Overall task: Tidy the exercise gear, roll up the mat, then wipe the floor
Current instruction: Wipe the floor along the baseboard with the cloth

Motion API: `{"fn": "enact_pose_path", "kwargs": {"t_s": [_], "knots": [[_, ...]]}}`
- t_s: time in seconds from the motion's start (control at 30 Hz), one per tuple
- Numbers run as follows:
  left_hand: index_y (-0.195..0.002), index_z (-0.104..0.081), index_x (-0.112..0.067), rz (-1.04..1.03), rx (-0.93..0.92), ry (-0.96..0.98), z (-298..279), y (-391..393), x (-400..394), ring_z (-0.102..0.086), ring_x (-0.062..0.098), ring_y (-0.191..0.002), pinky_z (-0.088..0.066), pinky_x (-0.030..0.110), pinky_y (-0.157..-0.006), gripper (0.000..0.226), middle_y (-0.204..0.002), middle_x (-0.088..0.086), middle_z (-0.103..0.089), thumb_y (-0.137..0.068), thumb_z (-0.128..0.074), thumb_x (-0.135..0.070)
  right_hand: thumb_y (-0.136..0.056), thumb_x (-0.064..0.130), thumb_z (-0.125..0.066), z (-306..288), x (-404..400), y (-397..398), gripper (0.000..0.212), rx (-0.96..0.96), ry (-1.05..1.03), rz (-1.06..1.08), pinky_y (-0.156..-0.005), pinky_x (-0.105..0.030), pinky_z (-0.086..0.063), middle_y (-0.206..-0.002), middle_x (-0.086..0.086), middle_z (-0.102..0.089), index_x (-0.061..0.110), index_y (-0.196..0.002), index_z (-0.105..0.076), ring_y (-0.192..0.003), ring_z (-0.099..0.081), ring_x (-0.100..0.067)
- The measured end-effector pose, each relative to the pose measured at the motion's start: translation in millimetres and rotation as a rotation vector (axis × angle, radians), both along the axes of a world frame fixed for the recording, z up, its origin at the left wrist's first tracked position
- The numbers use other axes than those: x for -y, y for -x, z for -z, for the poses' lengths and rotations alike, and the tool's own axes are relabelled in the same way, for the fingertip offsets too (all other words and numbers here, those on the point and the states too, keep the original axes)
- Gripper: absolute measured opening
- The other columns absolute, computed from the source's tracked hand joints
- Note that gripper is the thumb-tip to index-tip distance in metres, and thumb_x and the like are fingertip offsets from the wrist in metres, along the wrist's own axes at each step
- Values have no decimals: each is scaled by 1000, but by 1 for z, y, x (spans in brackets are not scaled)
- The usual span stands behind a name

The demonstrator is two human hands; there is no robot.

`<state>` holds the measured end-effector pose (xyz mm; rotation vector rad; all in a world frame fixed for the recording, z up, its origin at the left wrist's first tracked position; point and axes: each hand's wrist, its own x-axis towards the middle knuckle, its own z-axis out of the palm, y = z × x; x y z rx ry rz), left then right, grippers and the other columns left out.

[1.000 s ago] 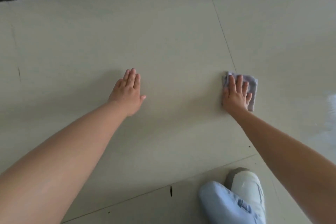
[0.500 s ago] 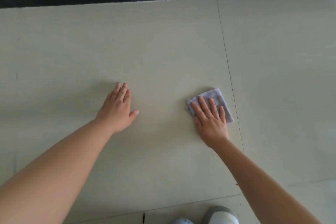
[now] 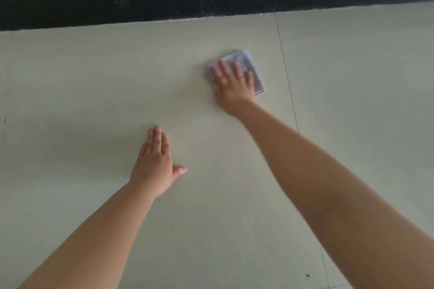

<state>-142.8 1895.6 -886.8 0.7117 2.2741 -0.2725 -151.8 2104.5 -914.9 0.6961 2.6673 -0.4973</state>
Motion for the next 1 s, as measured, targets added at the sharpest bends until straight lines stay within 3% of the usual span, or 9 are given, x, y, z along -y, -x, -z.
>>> {"fn": "enact_pose_path", "kwargs": {"t_s": [0.1,0.2,0.27,0.33,0.4,0.5,0.7,0.87,1.0], "knots": [[-148,3,5,4,-15,8,-4,0,-1,7,29,-148,-4,33,-120,96,-157,20,13,-89,-50,-50,-98,35,-27,5,49,-44,46,-73,11,-257,-113,-49,-23,-154,3,-30,31,-143,-34,-143,-27,-27],[-148,3,6,24,-23,60,-7,3,-8,6,31,-148,-6,33,-120,95,-156,22,12,-91,-47,-51,-94,43,-22,-1,30,-126,51,7,5,-192,-92,-52,-47,-132,2,-59,27,-126,-59,-121,-57,-30],[-147,2,8,11,11,73,-10,3,-13,5,33,-147,-7,34,-120,94,-156,25,11,-91,-50,-48,-91,56,-2,-1,-17,-166,70,23,17,5,-110,-53,-27,-151,-2,-36,24,-141,-40,-140,-32,-31],[-147,3,9,11,12,77,-8,2,-14,6,35,-147,-5,35,-120,94,-155,27,11,-91,-49,-47,-93,50,-7,-5,-77,-173,60,53,-8,355,-118,-46,-3,-159,1,-8,28,-149,-16,-148,-3,-25],[-146,5,10,15,12,78,-5,2,-13,8,36,-146,-4,35,-120,94,-155,27,13,-92,-48,-47,-101,33,-19,-7,-126,-146,51,38,-54,559,-118,-46,1,-160,3,0,28,-150,-8,-148,4,-23],[-146,5,10,-29,35,73,-5,2,-13,10,36,-146,-3,34,-120,93,-154,27,15,-93,-48,-45,-102,30,-18,-10,-153,-78,50,30,-49,603,-118,-46,1,-160,4,2,27,-150,-6,-147,5,-26],[-146,8,9,-76,62,58,-3,1,-15,13,34,-146,-2,33,-120,93,-154,25,19,-94,-49,-41,-103,29,-15,-9,-47,29,49,72,8,-22,-118,-47,3,-160,5,7,28,-150,-1,-147,9,-26],[-146,6,9,-60,42,12,-3,1,-8,12,34,-146,3,31,-120,97,-155,25,16,-90,-53,-44,-102,27,-23,-1,69,-18,50,48,35,-467,-117,-48,-2,-160,7,0,29,-150,-7,-148,3,-26],[-146,5,9,-60,80,-21,-9,4,-4,11,34,-146,1,31,-120,97,-155,25,16,-90,-57,-39,-82,25,-41,2,86,-149,53,3,25,-459,-105,-48,-39,-139,8,-52,33,-135,-45,-131,-47,-27]]}}
